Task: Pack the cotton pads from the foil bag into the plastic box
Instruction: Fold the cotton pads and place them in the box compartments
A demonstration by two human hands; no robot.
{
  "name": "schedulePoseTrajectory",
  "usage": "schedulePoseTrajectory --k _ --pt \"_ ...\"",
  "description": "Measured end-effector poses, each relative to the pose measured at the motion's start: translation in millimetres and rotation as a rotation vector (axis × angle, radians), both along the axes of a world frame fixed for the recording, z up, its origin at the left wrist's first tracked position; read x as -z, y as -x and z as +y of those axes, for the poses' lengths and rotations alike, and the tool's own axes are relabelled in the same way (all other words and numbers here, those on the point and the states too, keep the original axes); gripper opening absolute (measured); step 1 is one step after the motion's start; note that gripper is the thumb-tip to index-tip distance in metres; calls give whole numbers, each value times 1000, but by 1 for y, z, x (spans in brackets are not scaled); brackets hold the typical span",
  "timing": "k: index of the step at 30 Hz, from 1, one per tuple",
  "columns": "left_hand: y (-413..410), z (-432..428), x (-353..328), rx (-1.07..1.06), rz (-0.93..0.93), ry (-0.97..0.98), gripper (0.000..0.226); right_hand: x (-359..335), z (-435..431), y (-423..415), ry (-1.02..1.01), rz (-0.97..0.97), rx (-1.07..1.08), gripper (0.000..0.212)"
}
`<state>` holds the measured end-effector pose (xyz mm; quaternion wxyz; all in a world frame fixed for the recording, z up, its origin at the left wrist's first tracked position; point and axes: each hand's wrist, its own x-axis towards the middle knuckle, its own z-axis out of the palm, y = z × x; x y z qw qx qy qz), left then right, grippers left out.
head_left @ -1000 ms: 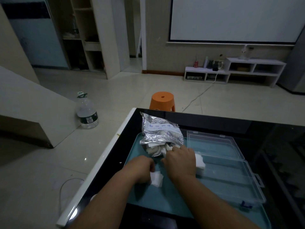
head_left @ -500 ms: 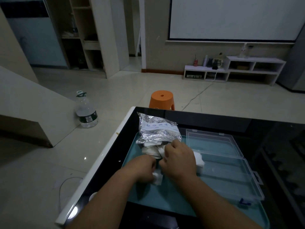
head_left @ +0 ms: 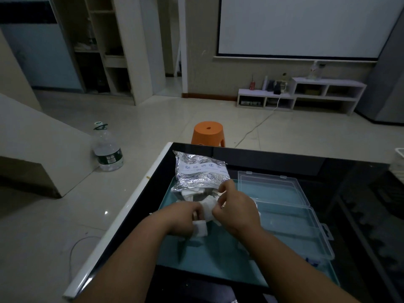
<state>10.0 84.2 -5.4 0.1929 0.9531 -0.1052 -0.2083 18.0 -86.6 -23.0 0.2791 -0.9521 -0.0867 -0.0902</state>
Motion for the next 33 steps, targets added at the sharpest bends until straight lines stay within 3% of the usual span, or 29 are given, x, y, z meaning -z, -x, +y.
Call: schedulePoseTrajectory --k 4,6,11,16,22,27,29,33 --pt "-3 5 -5 -42 -61 9 26 2 -5 -2 103 65 -98 21" --pt "-2 4 -3 -53 -42 8 31 4 -3 -1 147 37 -134 21" --pt "1 7 -3 -41 2 -3 44 10 4 0 218 -24 -165 47" --pt "0 11 -6 -53 -2 5 45 9 4 0 264 53 -147 36" --pt "-6 9 -7 -210 -91 169 10 -9 -4 0 71 96 -136 34" --pt "-11 -2 -12 -412 -142 436 26 -23 -23 -3 -215 169 -81 35" --pt "-14 -7 -12 -422 -149 502 23 -28 -33 -6 -337 185 -58 23" --pt "-15 -25 -12 -432 -150 584 29 -32 -56 -8 -443 209 -34 27"
